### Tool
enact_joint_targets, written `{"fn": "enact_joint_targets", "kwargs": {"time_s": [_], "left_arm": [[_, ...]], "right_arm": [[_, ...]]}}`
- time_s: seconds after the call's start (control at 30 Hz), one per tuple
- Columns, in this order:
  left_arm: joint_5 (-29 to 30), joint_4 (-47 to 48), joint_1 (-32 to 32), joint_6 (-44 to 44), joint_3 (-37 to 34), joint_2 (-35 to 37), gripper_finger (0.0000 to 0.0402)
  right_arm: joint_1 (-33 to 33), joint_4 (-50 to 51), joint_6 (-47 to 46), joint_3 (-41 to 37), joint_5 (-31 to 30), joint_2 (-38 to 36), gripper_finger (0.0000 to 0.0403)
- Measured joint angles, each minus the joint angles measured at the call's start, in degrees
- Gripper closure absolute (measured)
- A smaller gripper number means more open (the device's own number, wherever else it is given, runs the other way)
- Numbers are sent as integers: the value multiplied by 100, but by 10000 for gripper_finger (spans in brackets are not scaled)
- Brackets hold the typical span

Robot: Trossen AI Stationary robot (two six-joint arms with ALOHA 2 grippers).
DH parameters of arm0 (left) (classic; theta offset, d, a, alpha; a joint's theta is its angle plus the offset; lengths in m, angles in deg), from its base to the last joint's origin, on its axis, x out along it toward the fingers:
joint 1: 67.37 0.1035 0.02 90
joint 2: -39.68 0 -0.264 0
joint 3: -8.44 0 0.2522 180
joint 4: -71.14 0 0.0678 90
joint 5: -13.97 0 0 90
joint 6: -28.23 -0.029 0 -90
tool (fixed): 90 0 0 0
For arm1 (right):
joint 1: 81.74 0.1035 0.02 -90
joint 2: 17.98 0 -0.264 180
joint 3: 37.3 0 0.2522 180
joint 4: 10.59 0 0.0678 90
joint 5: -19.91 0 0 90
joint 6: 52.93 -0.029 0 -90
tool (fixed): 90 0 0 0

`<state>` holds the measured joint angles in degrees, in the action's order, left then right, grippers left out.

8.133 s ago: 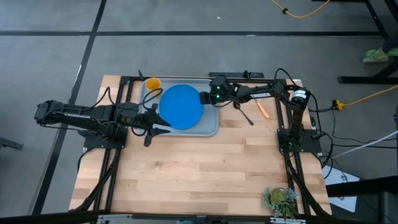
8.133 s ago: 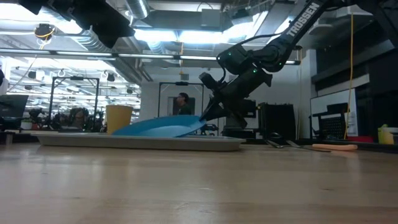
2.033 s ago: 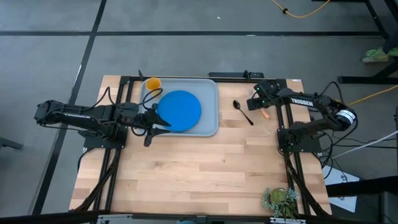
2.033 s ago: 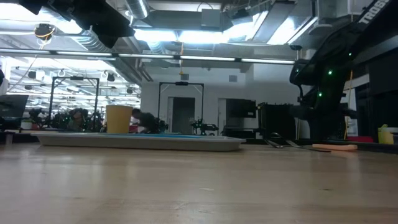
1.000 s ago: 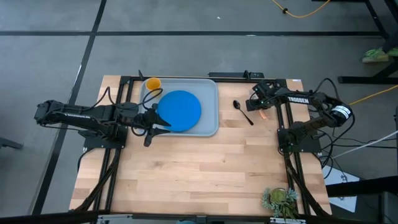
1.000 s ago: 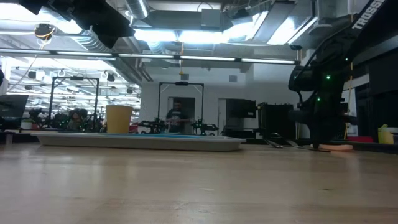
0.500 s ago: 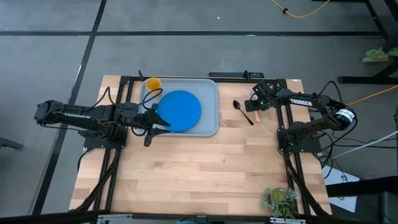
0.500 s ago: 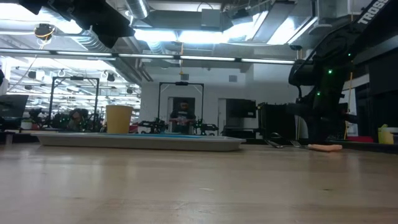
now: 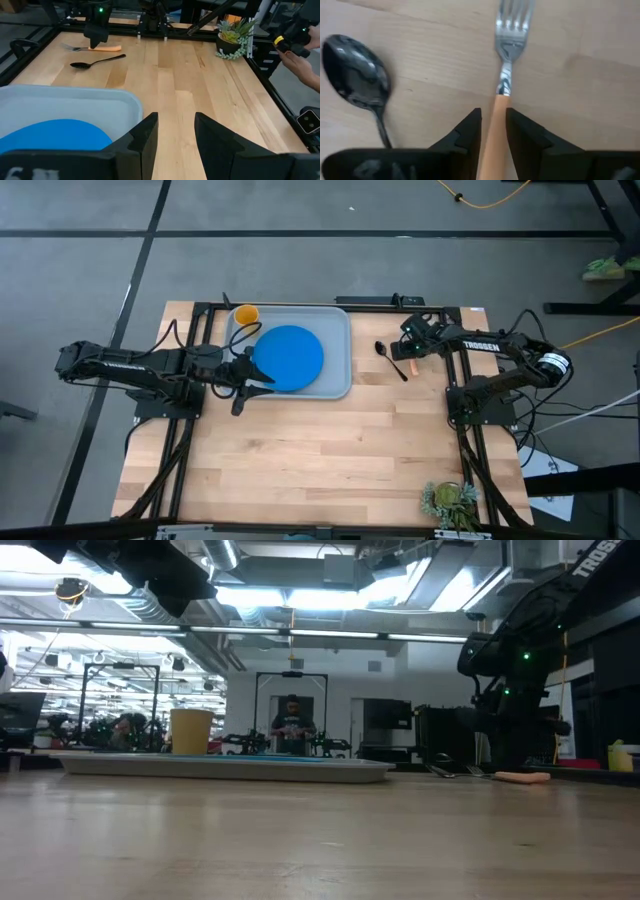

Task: Pick and place plate/cup/fork/spoon on tray
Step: Put the orange fork on the gray tray to the right of the blue plate

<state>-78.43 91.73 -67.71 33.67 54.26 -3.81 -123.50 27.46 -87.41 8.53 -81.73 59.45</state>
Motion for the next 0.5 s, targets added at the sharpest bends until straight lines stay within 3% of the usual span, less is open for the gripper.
{"fn": "enact_joint_targets", "kwargs": {"time_s": [0.23,0.5], "left_arm": [[0,2,-1,0,0,0,280],[-2,1,-2,0,0,0,280]], "right_arm": [[380,-107,-507,2,-334,0,309],[386,51,-896,9,-512,82,309]]}}
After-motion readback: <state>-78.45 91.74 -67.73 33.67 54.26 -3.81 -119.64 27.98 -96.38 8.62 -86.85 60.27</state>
